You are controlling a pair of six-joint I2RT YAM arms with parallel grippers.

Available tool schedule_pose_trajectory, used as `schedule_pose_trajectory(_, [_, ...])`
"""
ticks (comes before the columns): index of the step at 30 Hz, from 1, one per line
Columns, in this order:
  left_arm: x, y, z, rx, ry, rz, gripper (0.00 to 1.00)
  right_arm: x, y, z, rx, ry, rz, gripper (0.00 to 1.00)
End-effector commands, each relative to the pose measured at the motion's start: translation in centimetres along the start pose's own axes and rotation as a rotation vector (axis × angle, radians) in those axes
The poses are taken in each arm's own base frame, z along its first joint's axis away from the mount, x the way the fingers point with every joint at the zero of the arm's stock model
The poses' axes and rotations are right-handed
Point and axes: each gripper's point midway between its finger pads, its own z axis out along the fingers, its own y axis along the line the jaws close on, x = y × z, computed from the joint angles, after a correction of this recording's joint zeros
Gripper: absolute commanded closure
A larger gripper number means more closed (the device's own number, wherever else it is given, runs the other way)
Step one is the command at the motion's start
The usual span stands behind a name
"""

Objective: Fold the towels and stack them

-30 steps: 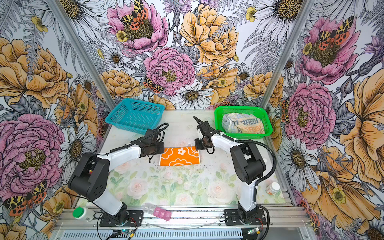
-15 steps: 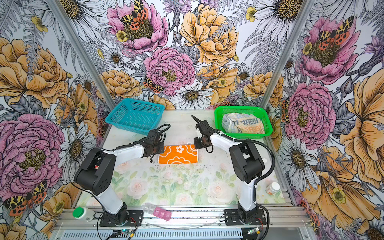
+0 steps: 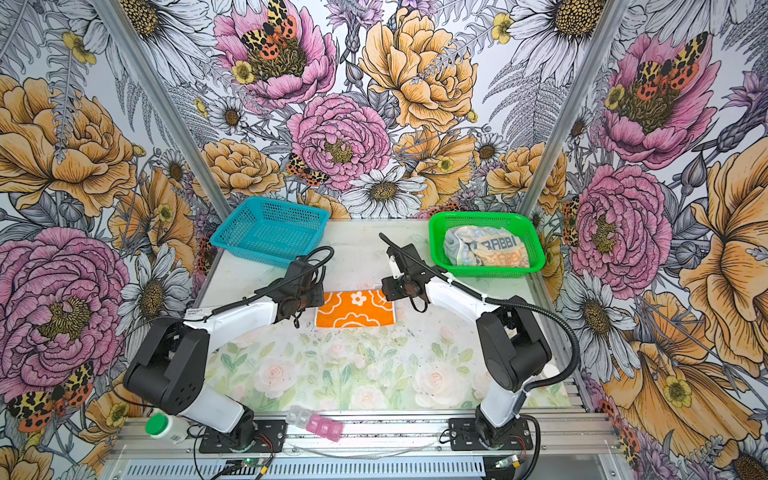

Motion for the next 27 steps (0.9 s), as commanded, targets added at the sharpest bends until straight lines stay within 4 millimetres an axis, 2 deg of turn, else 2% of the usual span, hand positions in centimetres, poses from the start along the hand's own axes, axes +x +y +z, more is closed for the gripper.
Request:
schedule_pose_trajectory(1, [1.6, -0.5, -0.6, 0.07, 0.059, -0.047, 0.31, 0.7, 4.2, 1.4, -0.204, 0.034, 0.087, 0.44])
schedule_pose_trajectory(4, [3.0, -1.2, -0.2, 0.174, 0.148, -0.098, 0.28, 0.9, 5.9, 3.1, -0.223, 0.047, 0.078, 0.44])
schedule_pose_trajectory(7, [4.1, -1.6, 0.4, 0.224, 0.22, -0.117, 0.27, 1.2, 5.9, 4.8, -0.206, 0.069, 0.105, 0.44])
schedule_pose_trajectory(12, [5.6, -1.5, 1.4, 0.229, 0.285, -0.13, 0.26, 2.4, 3.7, 6.9, -0.123, 0.096, 0.142, 0.43])
schedule_pose_trajectory(18, [6.4, -0.9, 2.7, 0.196, 0.319, -0.15, 0.25, 4.9, 0.4, 8.1, -0.051, 0.151, 0.228, 0.43])
schedule_pose_trajectory(24, [7.0, -0.5, 3.6, 0.208, 0.341, -0.189, 0.26, 6.0, -0.6, 8.2, -0.036, 0.175, 0.252, 0.43])
schedule_pose_trajectory(27, [7.5, -1.0, 4.1, 0.237, 0.37, -0.195, 0.3, 6.2, -0.5, 8.3, -0.042, 0.181, 0.255, 0.43])
